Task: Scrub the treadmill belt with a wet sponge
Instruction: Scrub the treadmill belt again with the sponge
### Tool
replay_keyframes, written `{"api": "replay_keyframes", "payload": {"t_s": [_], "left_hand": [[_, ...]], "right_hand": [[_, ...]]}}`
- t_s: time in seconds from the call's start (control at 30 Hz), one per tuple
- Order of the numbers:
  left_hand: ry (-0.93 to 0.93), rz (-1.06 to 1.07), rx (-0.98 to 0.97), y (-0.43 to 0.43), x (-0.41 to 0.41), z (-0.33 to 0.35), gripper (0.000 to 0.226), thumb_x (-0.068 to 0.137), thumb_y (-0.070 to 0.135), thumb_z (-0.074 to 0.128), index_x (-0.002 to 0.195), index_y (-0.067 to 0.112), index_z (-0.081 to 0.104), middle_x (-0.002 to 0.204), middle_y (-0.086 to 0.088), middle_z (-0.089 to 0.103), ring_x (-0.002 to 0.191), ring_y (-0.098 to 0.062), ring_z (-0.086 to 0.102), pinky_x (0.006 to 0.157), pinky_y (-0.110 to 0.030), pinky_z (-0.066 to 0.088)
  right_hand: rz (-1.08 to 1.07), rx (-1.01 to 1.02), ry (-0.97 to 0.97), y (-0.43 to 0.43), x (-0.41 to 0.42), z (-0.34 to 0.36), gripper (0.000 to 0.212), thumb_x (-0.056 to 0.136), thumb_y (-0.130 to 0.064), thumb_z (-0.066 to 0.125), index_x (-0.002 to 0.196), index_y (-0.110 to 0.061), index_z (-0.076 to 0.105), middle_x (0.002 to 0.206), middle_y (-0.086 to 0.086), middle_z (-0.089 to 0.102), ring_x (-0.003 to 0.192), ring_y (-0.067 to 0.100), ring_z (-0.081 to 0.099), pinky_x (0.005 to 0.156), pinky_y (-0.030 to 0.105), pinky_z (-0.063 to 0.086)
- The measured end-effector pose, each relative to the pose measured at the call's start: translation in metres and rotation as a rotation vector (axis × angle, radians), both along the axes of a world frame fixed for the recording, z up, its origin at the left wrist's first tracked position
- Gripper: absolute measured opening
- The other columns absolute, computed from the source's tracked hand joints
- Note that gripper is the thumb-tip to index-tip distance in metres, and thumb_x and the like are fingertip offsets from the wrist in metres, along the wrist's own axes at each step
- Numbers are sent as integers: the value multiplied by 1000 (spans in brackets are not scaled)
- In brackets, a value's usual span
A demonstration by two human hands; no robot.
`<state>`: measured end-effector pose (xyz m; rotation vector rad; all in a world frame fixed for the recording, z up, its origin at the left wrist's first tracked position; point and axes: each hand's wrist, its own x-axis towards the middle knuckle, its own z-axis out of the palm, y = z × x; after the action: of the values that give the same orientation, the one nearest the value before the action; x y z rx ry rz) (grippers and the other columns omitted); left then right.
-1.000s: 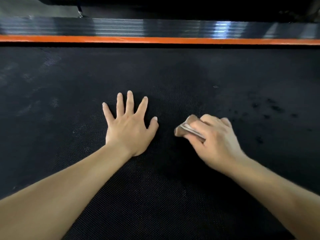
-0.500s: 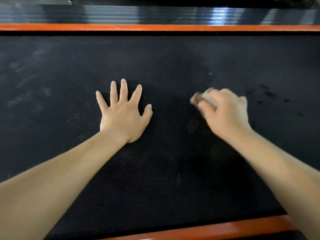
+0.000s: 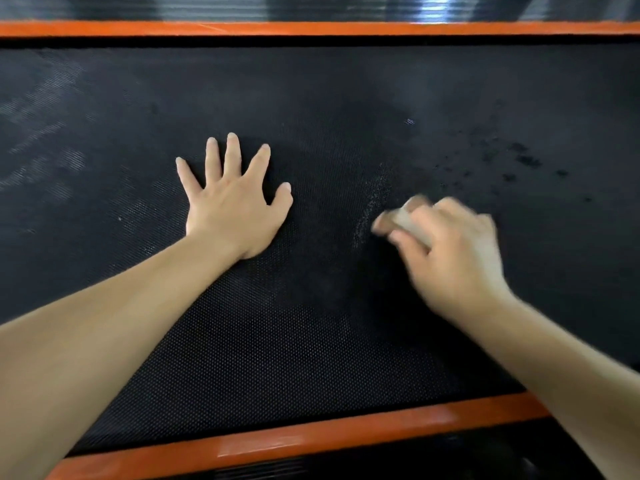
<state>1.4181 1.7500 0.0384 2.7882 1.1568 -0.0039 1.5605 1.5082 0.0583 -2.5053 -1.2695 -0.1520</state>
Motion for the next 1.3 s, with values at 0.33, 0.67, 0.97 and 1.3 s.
{"api": "replay_keyframes", "payload": {"t_s": [0.33, 0.67, 0.97, 1.3], "left_hand": [[-7, 11, 5, -2, 0, 1, 72, 98, 66, 20, 162, 32, 14, 172, -11, 0, 158, -33, -8, 121, -67, -7], [-37, 14, 2, -5, -1, 4, 69, 100, 63, 24, 161, 30, 21, 171, -11, 5, 158, -33, -5, 122, -65, -6], [-127, 11, -60, -20, -4, 16, 57, 104, 52, 36, 153, 22, 40, 169, -13, 19, 158, -33, 6, 124, -63, -2], [-22, 28, -62, -93, 26, 6, 70, 102, 55, 24, 161, 18, 15, 170, -22, -4, 156, -39, -12, 119, -69, -9]], "right_hand": [[118, 43, 83, -32, -11, 11, 41, 90, -58, 52, 95, -22, 71, 79, -4, 51, 73, 27, 57, 66, 43, 49], [471, -124, 282, -79, -4, 31, 22, 83, -54, 55, 90, -41, 72, 90, -16, 57, 89, 9, 54, 79, 44, 41], [624, -110, 302, -54, -41, 20, 13, 81, -42, 69, 91, -36, 74, 91, -16, 53, 88, 10, 50, 82, 39, 37], [282, 39, 268, -65, 30, 27, 13, 89, -44, 68, 79, -52, 66, 82, -13, 54, 80, 4, 56, 70, 17, 40]]}}
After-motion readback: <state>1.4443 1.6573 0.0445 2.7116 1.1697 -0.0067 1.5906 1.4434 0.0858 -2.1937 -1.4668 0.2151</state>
